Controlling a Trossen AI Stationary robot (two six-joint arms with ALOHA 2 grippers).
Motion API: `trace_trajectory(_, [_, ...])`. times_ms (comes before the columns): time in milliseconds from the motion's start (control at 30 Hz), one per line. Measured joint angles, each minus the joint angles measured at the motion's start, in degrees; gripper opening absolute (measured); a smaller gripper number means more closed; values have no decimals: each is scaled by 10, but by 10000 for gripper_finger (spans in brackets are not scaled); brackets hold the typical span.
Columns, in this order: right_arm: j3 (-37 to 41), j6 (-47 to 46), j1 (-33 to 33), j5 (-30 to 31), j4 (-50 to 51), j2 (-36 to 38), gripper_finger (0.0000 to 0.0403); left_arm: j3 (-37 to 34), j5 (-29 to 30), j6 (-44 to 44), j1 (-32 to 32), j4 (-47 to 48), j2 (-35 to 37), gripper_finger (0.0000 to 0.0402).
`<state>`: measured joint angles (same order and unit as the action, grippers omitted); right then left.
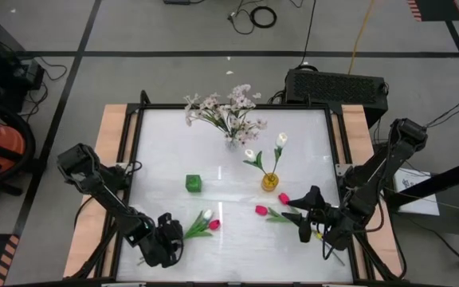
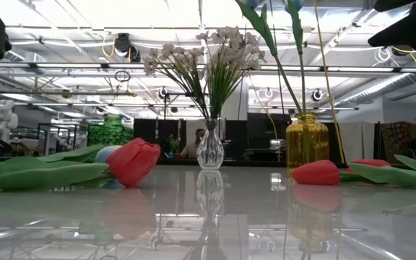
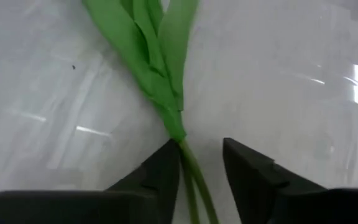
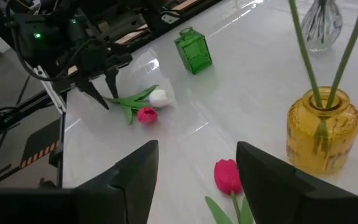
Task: Sort flowers into vase by color
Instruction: Put the white flower into the yellow vase
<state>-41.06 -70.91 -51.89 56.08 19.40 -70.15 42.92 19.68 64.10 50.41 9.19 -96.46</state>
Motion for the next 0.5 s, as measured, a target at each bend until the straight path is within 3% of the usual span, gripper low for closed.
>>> trace_trajectory(233, [0, 0, 0, 9, 0, 0, 208, -1, -2, -13, -3, 24, 15, 17])
trace_trajectory(400, [0, 12, 0, 12, -15, -1, 208, -3, -4, -11, -14, 69, 77, 15])
trace_trajectory(500, [0, 12, 0, 16, -15, -12, 208, -1, 30, -29, -16, 82, 129, 12])
